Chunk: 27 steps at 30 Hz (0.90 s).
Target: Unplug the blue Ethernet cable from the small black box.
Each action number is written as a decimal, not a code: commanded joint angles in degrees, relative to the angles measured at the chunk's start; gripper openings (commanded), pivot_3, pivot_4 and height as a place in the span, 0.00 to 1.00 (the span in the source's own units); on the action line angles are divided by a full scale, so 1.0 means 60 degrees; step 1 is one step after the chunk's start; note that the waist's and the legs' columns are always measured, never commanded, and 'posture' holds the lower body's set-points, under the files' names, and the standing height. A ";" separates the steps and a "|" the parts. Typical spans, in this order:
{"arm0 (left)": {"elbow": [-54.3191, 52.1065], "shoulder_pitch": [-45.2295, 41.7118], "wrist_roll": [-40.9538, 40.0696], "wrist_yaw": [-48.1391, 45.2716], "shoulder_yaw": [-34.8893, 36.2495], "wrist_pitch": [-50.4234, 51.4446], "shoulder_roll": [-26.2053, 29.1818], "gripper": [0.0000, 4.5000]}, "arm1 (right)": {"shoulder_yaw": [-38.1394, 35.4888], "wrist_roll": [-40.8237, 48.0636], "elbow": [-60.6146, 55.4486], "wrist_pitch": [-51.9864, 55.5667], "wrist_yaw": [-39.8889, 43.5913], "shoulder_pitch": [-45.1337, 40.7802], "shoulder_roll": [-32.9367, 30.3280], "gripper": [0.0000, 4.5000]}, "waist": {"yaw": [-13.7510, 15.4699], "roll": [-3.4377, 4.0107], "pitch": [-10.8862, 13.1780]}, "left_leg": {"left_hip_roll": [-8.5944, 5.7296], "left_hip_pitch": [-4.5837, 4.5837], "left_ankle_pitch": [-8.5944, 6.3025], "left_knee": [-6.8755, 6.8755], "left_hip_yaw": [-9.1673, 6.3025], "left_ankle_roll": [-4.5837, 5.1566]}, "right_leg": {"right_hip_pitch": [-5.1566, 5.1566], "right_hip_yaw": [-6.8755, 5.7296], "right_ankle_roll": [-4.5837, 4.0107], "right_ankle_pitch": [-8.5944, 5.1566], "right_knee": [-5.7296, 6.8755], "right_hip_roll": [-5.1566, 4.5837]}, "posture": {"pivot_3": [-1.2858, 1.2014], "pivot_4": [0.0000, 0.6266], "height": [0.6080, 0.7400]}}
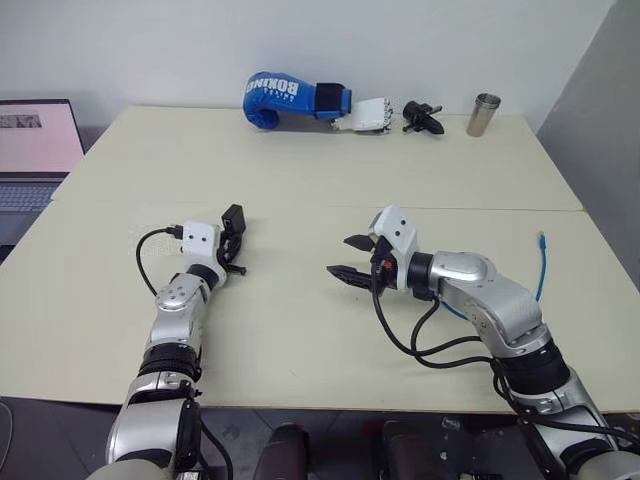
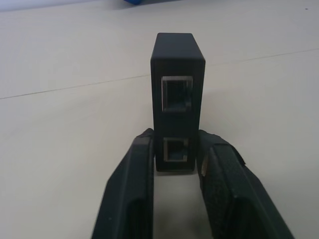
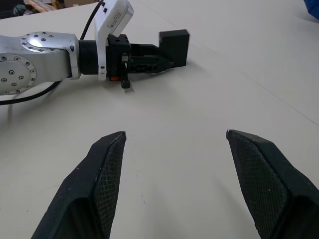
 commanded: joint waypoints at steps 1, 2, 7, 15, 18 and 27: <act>0.0427 0.0243 0.0083 -0.0096 -0.0047 0.0333 0.0025 0.49 | -0.0215 0.0019 -0.0414 -0.0038 0.0051 -0.0160 -0.0042 0.76 | -0.0014 0.0009 -0.0005 | 0.0000 0.0000 0.0000 0.0001 0.0000 0.0000 | 0.0000 0.0000 0.0000 0.0000 0.0000 0.0000 | 0.52 0.24 1.00; 0.0422 0.0228 0.0079 -0.0084 -0.0039 0.0355 0.0032 0.57 | -0.0220 0.0018 -0.0404 -0.0049 0.0062 -0.0167 -0.0054 0.76 | -0.0016 0.0011 -0.0007 | 0.0001 0.0002 0.0000 0.0002 0.0001 0.0000 | 0.0000 0.0002 0.0000 0.0000 0.0002 0.0000 | 0.52 0.24 1.00; 0.0247 0.0179 0.0163 0.0040 -0.0020 0.0335 0.0200 0.74 | -0.0233 0.0012 -0.0397 -0.0099 0.0096 -0.0211 -0.0092 0.76 | -0.0019 0.0014 -0.0009 | 0.0002 0.0003 0.0000 0.0003 0.0000 0.0000 | 0.0000 0.0003 0.0001 0.0001 0.0004 0.0001 | 0.52 0.24 1.00; -0.4193 0.1997 -0.0027 -0.0495 0.0145 0.0730 0.1126 0.74 | -0.0896 0.0390 -0.1065 0.0044 0.0247 0.0283 -0.0616 0.76 | -0.0131 0.0010 -0.0005 | 0.0020 -0.0029 0.0000 -0.0007 0.0001 -0.0002 | -0.0038 0.0018 -0.0001 0.0001 -0.0005 0.0006 | 0.52 0.24 1.00; -0.5687 0.2602 -0.0237 -0.0700 0.0470 0.1384 0.1734 0.74 | -0.1412 0.0674 -0.1427 0.0183 0.0302 0.0553 -0.0870 0.76 | -0.0007 0.0007 -0.0003 | 0.0020 -0.0042 -0.0001 -0.0011 -0.0003 -0.0004 | -0.0047 0.0017 -0.0004 0.0000 -0.0013 -0.0004 | 0.52 0.24 1.00; -0.7120 0.2648 -0.1267 -0.4125 0.0225 0.3829 0.4315 0.74 | -0.2995 0.1687 -0.2453 -0.0102 0.2052 0.2002 -0.3098 0.76 | 0.0030 0.0001 0.0004 | 0.0005 -0.0024 -0.0002 -0.0012 0.0007 -0.0001 | -0.0012 0.0007 -0.0001 -0.0002 -0.0031 -0.0006 | 0.52 0.24 1.00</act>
